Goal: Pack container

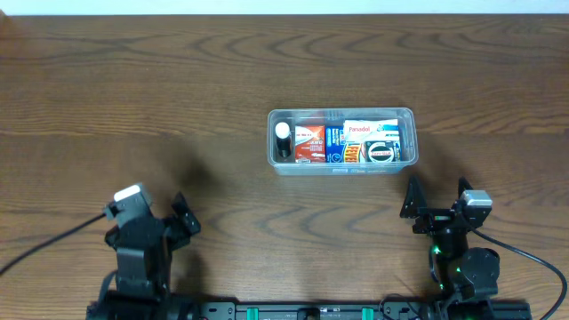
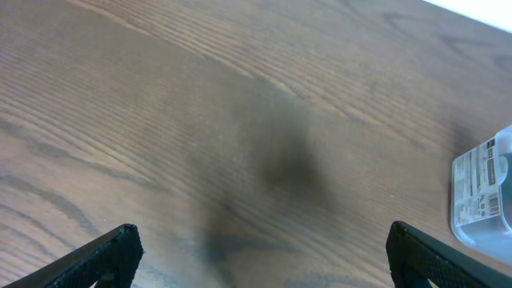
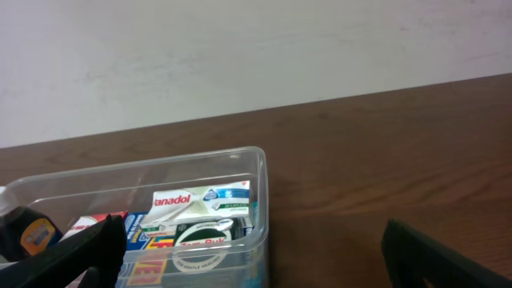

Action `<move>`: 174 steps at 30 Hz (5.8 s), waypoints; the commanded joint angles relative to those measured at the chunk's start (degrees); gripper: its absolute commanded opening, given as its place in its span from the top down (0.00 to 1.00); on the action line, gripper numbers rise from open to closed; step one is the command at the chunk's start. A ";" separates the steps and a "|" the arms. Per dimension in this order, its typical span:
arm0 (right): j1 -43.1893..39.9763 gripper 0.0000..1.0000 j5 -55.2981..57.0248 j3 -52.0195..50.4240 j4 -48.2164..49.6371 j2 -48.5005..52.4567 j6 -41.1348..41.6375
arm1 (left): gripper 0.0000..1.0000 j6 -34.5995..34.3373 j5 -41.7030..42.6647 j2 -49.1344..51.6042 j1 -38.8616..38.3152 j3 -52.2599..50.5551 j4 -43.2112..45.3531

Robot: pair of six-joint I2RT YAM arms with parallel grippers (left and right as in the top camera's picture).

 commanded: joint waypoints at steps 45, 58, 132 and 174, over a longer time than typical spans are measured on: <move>-0.68 0.01 -0.22 -0.13 -0.22 -0.35 -0.39 | 0.02 6.73 1.11 -17.00 6.78 -23.98 30.86; -0.68 0.01 -0.24 -0.13 -0.22 -0.35 -0.39 | 0.02 17.31 6.38 -19.17 9.53 -24.11 30.84; -0.68 0.01 -0.22 -0.13 -0.22 -0.35 -0.39 | 0.02 24.79 14.69 -20.24 14.21 -27.08 31.28; -0.68 0.01 -0.22 -0.13 -0.22 -0.35 -0.39 | 0.02 24.79 14.67 -20.24 14.21 -27.08 31.28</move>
